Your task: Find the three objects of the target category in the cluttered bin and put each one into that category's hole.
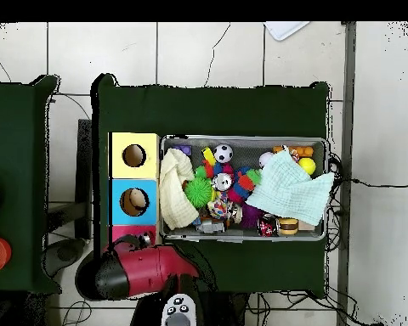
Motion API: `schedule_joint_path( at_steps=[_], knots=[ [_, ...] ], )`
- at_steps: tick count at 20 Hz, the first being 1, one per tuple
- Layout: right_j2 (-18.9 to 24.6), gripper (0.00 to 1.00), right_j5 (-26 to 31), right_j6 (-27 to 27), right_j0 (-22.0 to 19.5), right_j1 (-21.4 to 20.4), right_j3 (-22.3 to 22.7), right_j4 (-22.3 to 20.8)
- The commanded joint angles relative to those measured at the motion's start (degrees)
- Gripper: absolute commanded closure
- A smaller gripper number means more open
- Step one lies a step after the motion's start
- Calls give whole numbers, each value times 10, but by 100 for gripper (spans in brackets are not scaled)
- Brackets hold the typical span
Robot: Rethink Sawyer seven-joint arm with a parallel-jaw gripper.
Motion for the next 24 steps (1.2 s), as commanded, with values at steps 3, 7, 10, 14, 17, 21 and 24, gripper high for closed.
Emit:
schedule_joint_path(
  at_steps=[3,7,10,14,17,21,24],
  knots=[
    [43,0,58,95,-1,16,25,29],
    [45,0,86,81,-6,-6,30,28],
    [67,0,158,37,-33,-73,41,33],
    [94,0,322,-18,-81,-182,38,70],
    [107,0,293,-34,-102,-170,48,66],
    [121,0,271,-50,-128,-155,51,53],
    [131,0,259,-57,-145,-148,55,42]
  ],
)
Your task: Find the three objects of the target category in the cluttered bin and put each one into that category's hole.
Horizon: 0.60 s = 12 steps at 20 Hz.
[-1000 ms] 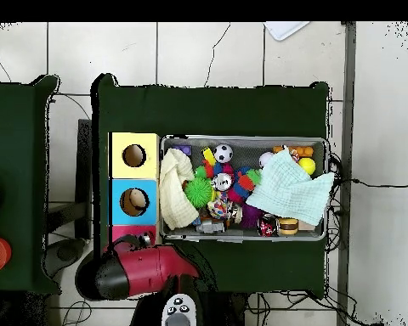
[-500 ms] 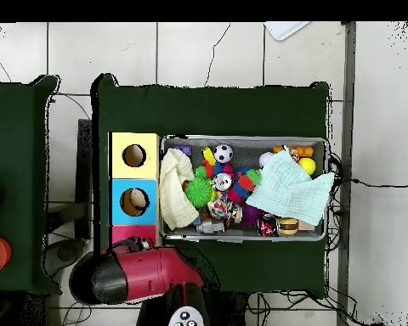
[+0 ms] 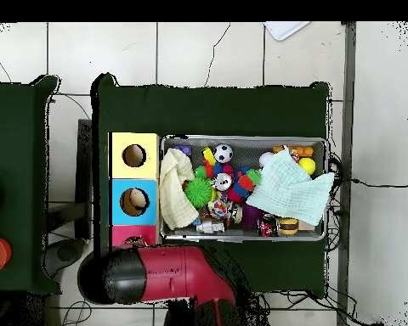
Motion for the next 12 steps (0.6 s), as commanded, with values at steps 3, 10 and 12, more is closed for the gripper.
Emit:
schedule_joint_path(
  at_steps=[3,10,12],
  knots=[
    [77,0,-6,-76,-64,5,36,-11],
    [114,0,-55,-125,-134,51,-13,-100],
    [131,0,-56,-147,-158,56,-42,-128]
  ],
)
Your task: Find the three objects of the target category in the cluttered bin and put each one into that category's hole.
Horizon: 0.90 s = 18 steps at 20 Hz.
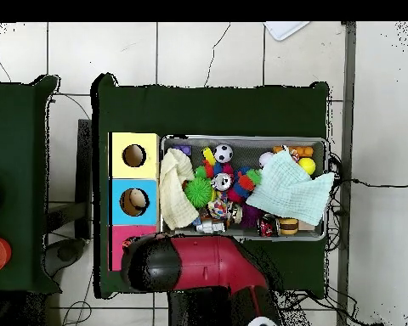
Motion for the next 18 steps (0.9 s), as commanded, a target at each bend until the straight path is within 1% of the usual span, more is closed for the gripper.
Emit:
schedule_joint_path(
  at_steps=[1,5,10,14,18],
  knots=[
    [84,0,-22,-161,-72,43,-59,-91],
    [134,0,23,-227,-134,54,-109,-135],
    [207,0,40,-297,-211,95,-154,-184],
    [256,0,72,-347,-252,131,-198,-214],
    [286,0,111,-394,-272,165,-249,-232]
  ],
)
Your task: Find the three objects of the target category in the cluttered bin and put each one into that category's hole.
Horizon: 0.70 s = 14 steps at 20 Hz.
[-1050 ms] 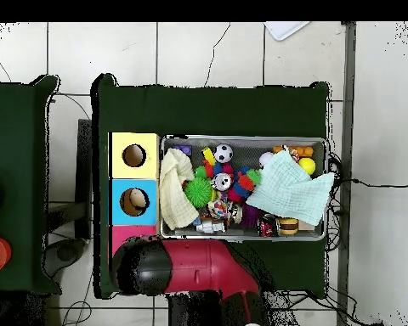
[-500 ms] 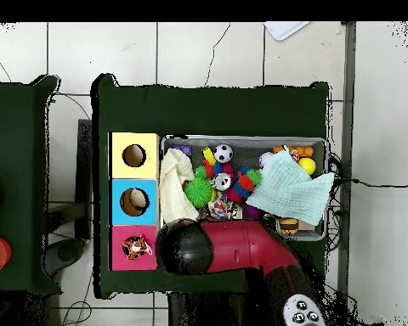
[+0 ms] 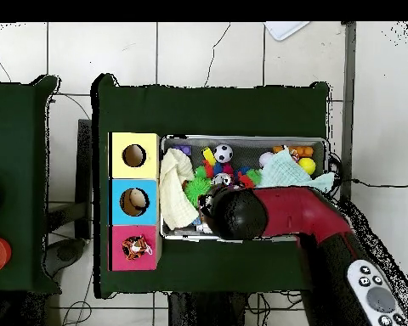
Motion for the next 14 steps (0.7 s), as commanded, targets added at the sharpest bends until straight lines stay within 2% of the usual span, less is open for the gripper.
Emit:
schedule_joint_path(
  at_steps=[1,9,14],
  knots=[
    [110,0,112,-287,-37,79,-124,-59],
    [119,0,163,-376,-55,154,-214,-95],
    [105,0,169,-408,-72,177,-235,-121]
  ],
)
